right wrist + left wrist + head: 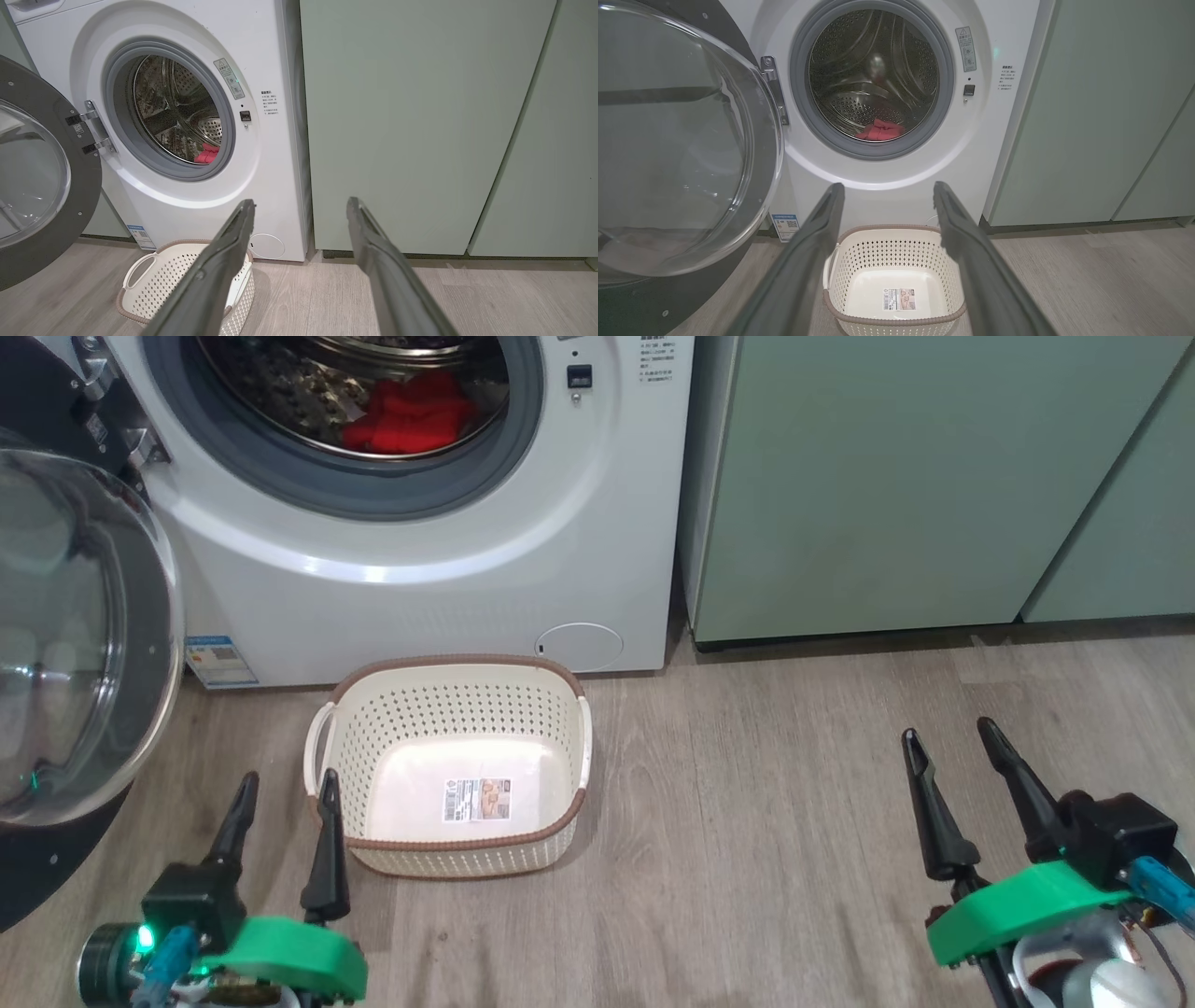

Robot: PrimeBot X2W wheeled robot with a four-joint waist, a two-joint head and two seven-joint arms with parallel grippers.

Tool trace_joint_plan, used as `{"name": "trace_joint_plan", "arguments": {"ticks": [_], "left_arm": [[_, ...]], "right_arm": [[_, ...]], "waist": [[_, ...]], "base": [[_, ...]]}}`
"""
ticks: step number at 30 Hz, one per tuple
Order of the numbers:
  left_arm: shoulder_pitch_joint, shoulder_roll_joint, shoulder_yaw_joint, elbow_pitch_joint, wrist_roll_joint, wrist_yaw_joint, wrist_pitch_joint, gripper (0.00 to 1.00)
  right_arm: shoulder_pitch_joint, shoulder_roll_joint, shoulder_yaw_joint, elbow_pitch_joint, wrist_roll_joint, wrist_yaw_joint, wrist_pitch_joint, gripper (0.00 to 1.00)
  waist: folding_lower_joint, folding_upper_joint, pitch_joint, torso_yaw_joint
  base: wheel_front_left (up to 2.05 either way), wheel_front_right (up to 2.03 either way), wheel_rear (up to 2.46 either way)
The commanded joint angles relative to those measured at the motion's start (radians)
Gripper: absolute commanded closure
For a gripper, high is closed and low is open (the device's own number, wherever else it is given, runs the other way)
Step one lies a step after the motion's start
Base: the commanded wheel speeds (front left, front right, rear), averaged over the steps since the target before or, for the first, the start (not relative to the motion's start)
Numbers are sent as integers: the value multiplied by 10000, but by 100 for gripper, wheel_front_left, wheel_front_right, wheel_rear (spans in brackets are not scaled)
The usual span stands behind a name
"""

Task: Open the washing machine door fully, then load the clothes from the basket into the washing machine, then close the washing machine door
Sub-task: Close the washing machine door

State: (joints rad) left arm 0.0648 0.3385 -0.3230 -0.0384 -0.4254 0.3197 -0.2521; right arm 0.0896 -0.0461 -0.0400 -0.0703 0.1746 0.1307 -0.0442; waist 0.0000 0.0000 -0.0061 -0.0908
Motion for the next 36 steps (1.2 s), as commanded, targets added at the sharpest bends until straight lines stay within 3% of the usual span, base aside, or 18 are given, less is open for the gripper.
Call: {"name": "trace_joint_plan", "arguments": {"ticks": [1,15,20,26,36], "left_arm": [[-418,109,401,-281,-44,-4,-76,0],[-425,72,419,-316,7,24,-85,0],[-514,18,374,-285,36,-8,-88,0],[-558,-34,425,-314,90,19,-91,0],[-405,-84,636,-507,181,126,-95,0]], "right_arm": [[-266,-41,195,-314,53,0,-38,0],[-264,-41,159,-318,37,0,-68,0],[-171,-41,24,-364,24,0,-61,0],[-120,-41,7,-468,39,0,-35,0],[-11,-41,108,-592,159,0,-31,0]], "waist": [[0,0,-4,10],[0,0,23,51],[0,0,3,390],[0,0,-32,1315],[0,0,-129,3607]], "base": [[0,0,0],[0,0,0],[0,0,0],[0,0,0],[0,0,0]]}}
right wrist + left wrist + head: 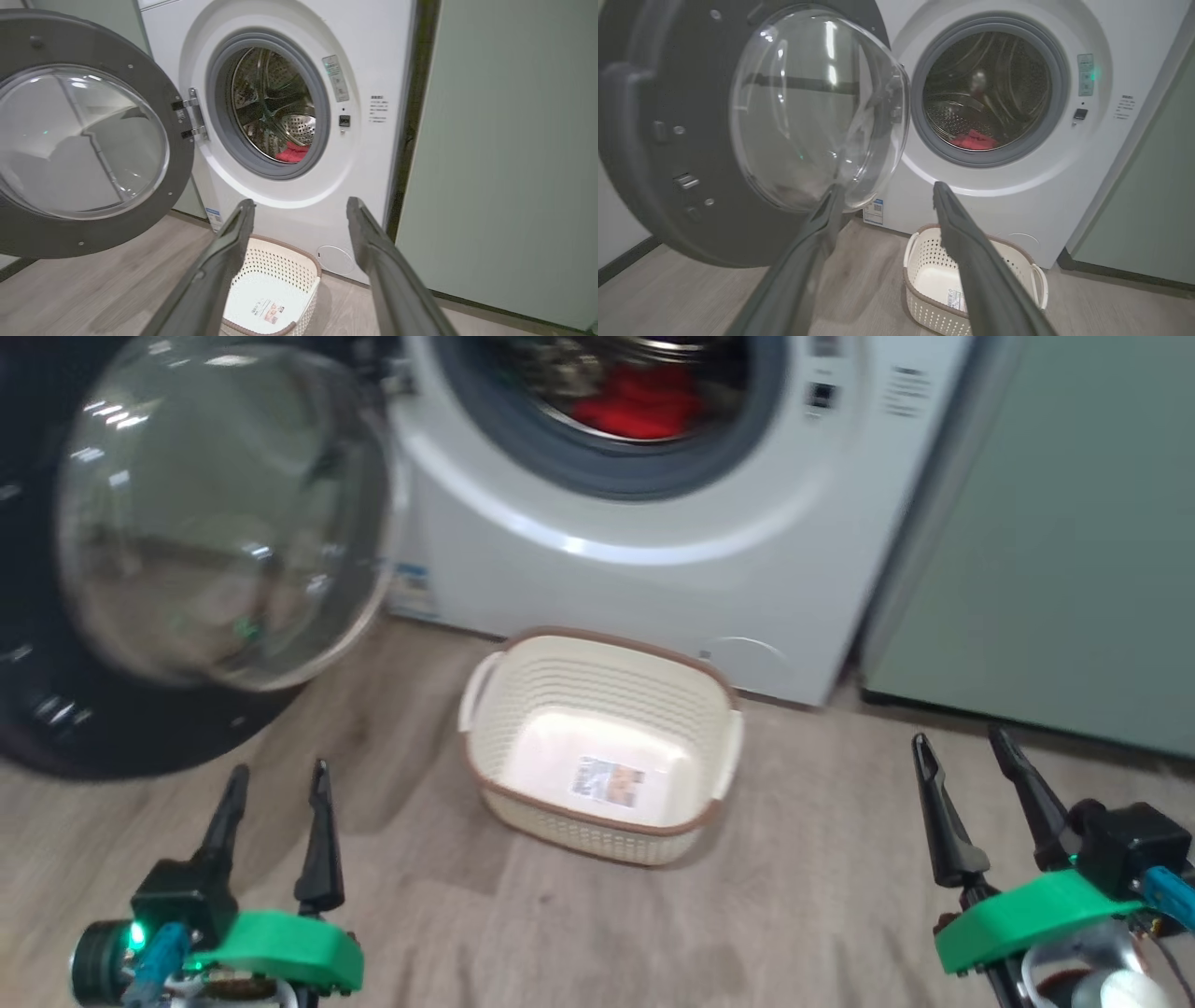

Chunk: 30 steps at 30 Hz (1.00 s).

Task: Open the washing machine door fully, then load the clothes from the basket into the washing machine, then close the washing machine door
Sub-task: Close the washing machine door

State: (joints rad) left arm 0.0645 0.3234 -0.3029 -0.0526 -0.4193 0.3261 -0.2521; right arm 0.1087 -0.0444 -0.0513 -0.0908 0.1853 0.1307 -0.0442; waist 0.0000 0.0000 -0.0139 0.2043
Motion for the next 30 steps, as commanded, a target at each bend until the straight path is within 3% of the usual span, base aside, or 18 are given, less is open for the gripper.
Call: {"name": "trace_joint_plan", "arguments": {"ticks": [1,7,15,30], "left_arm": [[-373,68,471,-388,124,77,-95,0],[-226,53,667,-513,133,118,-96,0],[-59,-10,860,-660,151,104,-96,0],[-20,-110,1045,-697,211,23,-97,0]], "right_arm": [[-201,-58,242,-379,66,0,-31,0],[-201,-58,416,-313,156,0,-41,0],[-248,-58,592,-168,219,0,-85,0],[-323,-58,655,-70,226,0,-116,0]], "waist": [[0,0,-60,868],[0,0,-81,2007],[0,0,-89,2873],[0,0,-2,2920]], "base": [[0,0,0],[0,0,0],[0,0,0],[0,0,0]]}}
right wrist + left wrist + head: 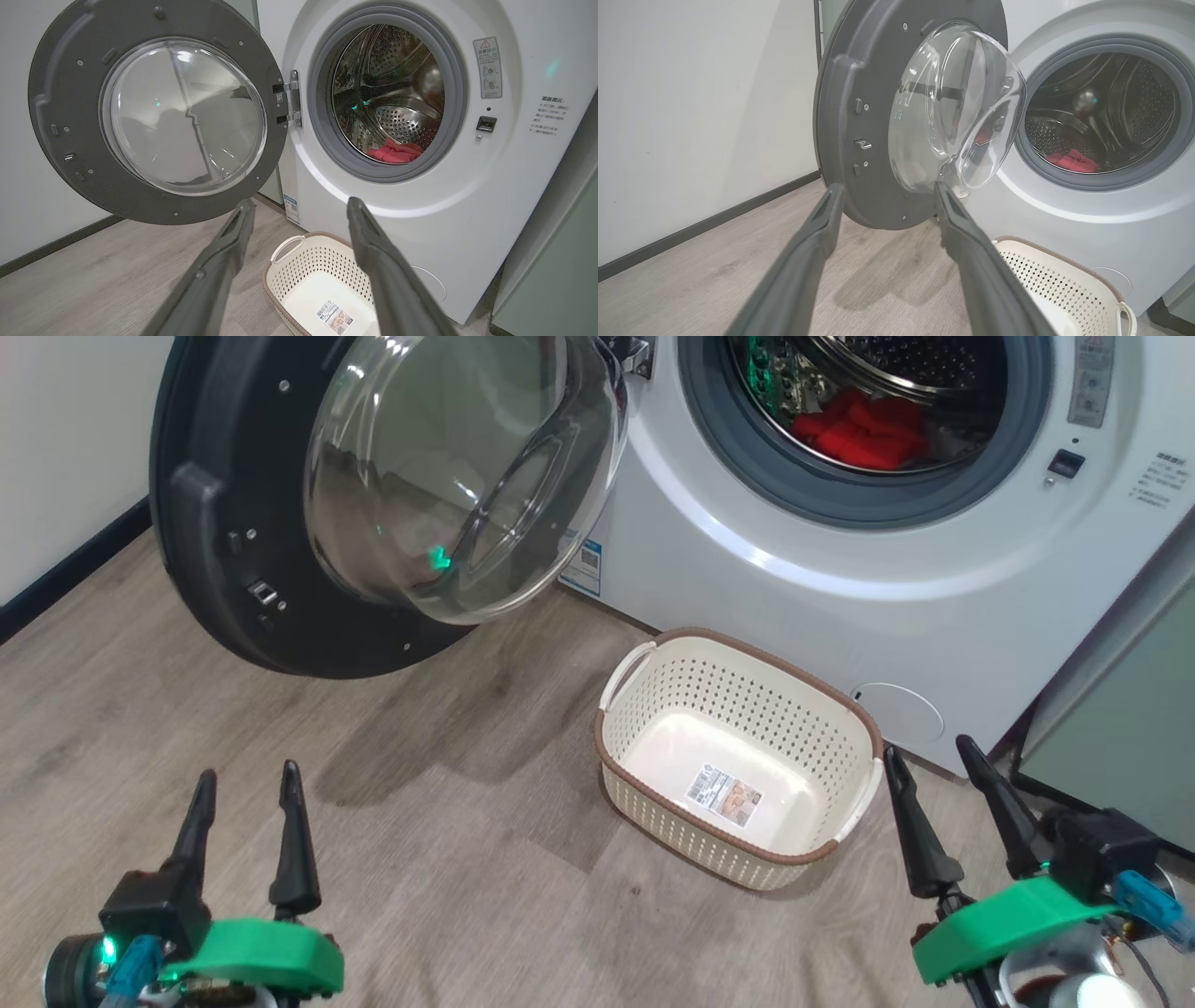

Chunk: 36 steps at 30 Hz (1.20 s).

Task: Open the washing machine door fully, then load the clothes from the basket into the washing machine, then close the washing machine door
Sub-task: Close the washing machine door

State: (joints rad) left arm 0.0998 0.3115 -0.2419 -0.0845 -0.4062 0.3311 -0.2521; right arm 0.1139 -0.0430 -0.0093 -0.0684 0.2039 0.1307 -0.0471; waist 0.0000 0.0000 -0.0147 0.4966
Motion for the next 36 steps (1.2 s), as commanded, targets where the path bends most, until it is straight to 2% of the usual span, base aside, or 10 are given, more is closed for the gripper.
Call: {"name": "trace_joint_plan", "arguments": {"ticks": [1,14,15,16,22,26,31,32,36], "left_arm": [[-377,-3,442,-375,87,-33,-97,0],[-390,-111,496,-288,166,-115,-97,0],[-390,-113,496,-278,170,-117,-97,57],[-392,-117,481,-277,138,-166,-97,100],[-450,-106,555,-530,152,-384,-97,100],[-734,-144,962,-1381,51,-694,-97,100],[-1545,-369,2148,-2881,-1145,-1597,-97,100],[-1545,-369,2148,-2881,-1145,-1597,-97,100],[-2575,-192,3214,-3442,-2847,-2539,-89,100]], "right_arm": [[-383,-72,236,-296,32,0,-84,0],[-410,-72,236,-319,-19,0,-61,0],[-417,-72,235,-322,-22,0,-59,0],[-423,-72,235,-326,-23,0,-58,0],[-418,-72,195,-331,-27,0,-44,0],[-414,-72,165,-353,-29,0,-45,0],[-456,-72,126,-443,-67,0,-25,0],[-456,-72,126,-443,-67,0,-25,0],[-512,-72,88,-531,-109,0,3,0]], "waist": [[0,0,22,-8],[0,0,64,-22],[0,0,67,-24],[0,0,70,-26],[0,0,84,-13],[0,0,107,24],[0,0,222,70],[0,0,222,70],[0,0,351,97]], "base": [[0,0,0],[0,0,0],[0,0,0],[0,0,0],[0,0,0],[0,0,0],[0,0,0],[0,0,0],[0,0,0]]}}
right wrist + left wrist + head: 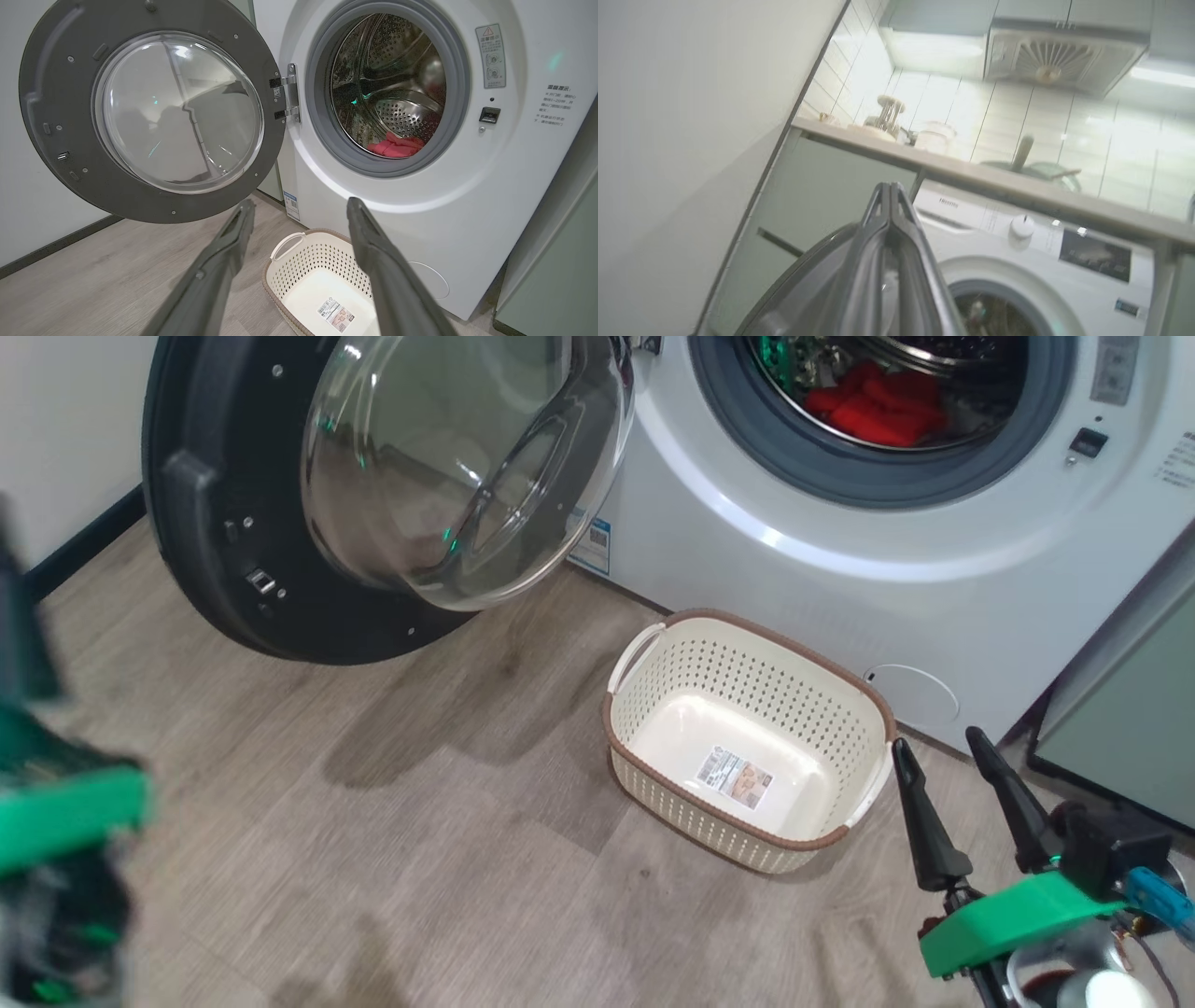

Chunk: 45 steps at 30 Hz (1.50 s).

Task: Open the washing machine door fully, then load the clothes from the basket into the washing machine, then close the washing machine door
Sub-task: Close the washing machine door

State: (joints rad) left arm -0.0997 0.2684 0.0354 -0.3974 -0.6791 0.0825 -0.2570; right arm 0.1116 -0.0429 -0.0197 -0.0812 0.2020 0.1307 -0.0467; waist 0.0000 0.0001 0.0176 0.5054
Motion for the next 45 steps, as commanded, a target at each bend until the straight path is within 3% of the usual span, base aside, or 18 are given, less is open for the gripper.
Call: {"name": "trace_joint_plan", "arguments": {"ticks": [1,5,10,18,24,33,40,45], "left_arm": [[-938,314,699,-286,-707,-305,20,100],[-2769,735,1805,557,-3175,-1075,483,100],[-4901,1691,2785,3133,-5004,-1201,1368,100],[-7022,2819,3676,8027,-6635,-996,2550,100],[-7550,3138,3837,10526,-7049,-1223,3024,100],[-8040,2987,3377,12045,-7448,-1877,4350,100],[-8124,2730,2872,12392,-7725,-2064,5796,100],[-8009,2598,2731,12441,-7838,-2110,6235,100]], "right_arm": [[-505,-73,181,-426,-107,0,11,0],[-606,-73,168,-562,-191,0,92,0],[-820,-73,211,-783,-338,0,204,0],[-1114,-73,324,-997,-518,0,348,0],[-1243,-73,341,-1067,-606,0,408,0],[-1460,-73,343,-1228,-792,0,573,0],[-1688,-73,481,-1328,-904,0,687,0],[-1738,-73,421,-1373,-921,0,716,0]], "waist": [[0,-1,58,14],[0,-1,248,-25],[0,-1,547,-243],[0,-1,1088,-796],[0,-1,1374,-1031],[0,-1,1731,-1129],[0,-1,2039,-1305],[0,-1,2219,-1433]], "base": [[0,0,0],[0,0,0],[0,0,0],[0,0,0],[0,0,0],[0,0,0],[0,0,0],[0,0,0]]}}
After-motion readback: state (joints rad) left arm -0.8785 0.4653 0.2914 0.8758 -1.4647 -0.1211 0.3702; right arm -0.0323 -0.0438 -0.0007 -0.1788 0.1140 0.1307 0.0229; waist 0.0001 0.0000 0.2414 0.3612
